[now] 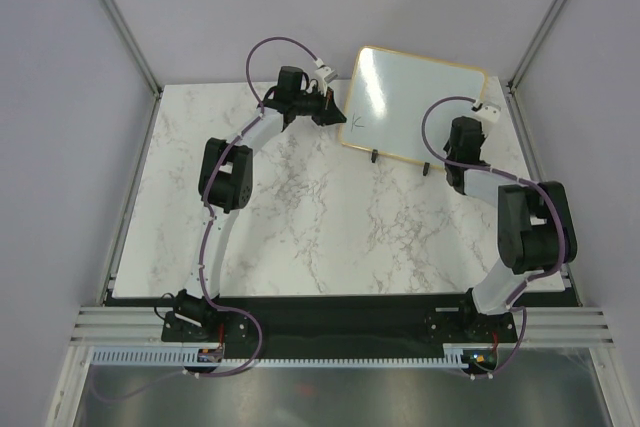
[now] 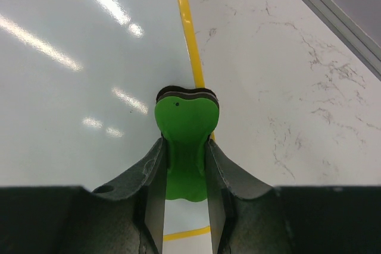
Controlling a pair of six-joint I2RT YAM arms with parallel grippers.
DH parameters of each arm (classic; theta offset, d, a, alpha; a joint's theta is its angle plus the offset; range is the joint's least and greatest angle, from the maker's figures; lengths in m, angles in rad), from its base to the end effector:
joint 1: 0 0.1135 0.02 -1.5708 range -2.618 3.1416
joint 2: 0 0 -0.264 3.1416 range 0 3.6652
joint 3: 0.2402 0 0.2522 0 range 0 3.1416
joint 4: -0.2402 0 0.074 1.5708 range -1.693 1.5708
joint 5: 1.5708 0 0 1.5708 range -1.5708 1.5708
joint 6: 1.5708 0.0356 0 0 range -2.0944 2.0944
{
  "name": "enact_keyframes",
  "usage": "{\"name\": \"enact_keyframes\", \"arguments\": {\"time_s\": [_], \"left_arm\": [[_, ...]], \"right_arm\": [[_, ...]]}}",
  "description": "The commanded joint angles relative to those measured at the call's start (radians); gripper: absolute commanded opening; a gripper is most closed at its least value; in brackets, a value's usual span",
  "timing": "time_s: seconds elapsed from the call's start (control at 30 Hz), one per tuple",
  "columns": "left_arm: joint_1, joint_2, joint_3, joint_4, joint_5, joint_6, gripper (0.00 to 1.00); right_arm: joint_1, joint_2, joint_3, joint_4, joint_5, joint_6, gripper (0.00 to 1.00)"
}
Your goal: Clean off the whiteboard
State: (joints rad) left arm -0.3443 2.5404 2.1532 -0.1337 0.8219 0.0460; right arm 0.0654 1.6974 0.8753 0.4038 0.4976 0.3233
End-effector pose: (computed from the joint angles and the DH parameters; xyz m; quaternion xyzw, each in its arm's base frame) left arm 0.5300 -0.2178 0.1770 0.3502 0.7394 -0.4101 0.4030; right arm 0.3606 0.0066 0.1940 0.2376 0.7887 -0.1006 0.5580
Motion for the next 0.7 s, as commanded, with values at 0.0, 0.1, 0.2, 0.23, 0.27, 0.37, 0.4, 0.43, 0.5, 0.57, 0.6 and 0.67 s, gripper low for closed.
{"name": "enact_keyframes", "arguments": {"time_s": [0.0, 0.1, 0.2, 0.23, 0.27, 0.37, 0.4, 0.43, 0.5, 0.57, 0.6, 0.67], "left_arm": [[0.004, -0.055, 0.033, 0.000, -0.004, 0.022, 0.02], [0.004, -0.057, 0.034, 0.000, -0.006, 0.022, 0.02], [0.004, -0.058, 0.033, 0.000, -0.006, 0.023, 0.02], [0.004, -0.058, 0.033, 0.000, -0.004, 0.023, 0.02], [0.004, -0.058, 0.034, 0.000, -0.004, 0.023, 0.02], [0.002, -0.054, 0.039, 0.002, -0.001, 0.020, 0.02], [0.002, -0.051, 0.040, 0.002, -0.001, 0.018, 0.02], [0.002, -0.051, 0.040, 0.002, -0.001, 0.017, 0.02], [0.002, -0.048, 0.040, 0.000, -0.003, 0.020, 0.02], [0.002, -0.045, 0.040, 0.002, -0.001, 0.020, 0.02], [0.004, -0.046, 0.040, 0.000, -0.001, 0.020, 0.02], [0.004, -0.043, 0.040, 0.000, -0.003, 0.017, 0.02]], "right_arm": [[-0.013, -0.025, -0.018, -0.074, -0.016, 0.054, 0.00], [-0.015, -0.022, -0.009, -0.104, -0.047, 0.097, 0.00], [-0.029, -0.009, 0.007, -0.124, -0.083, 0.151, 0.00], [-0.036, -0.002, 0.014, -0.129, -0.097, 0.195, 0.00], [-0.044, 0.007, 0.014, -0.129, -0.122, 0.216, 0.00], [-0.061, 0.011, 0.004, -0.106, -0.151, 0.279, 0.00], [-0.061, 0.011, -0.005, -0.100, -0.156, 0.299, 0.00], [-0.061, 0.013, -0.010, -0.096, -0.157, 0.312, 0.00], [-0.059, 0.011, -0.033, -0.085, -0.148, 0.335, 0.00], [-0.059, 0.010, -0.051, -0.062, -0.148, 0.362, 0.00], [-0.059, 0.011, -0.062, -0.053, -0.155, 0.378, 0.00], [-0.058, 0.022, -0.068, -0.043, -0.159, 0.399, 0.00]]}}
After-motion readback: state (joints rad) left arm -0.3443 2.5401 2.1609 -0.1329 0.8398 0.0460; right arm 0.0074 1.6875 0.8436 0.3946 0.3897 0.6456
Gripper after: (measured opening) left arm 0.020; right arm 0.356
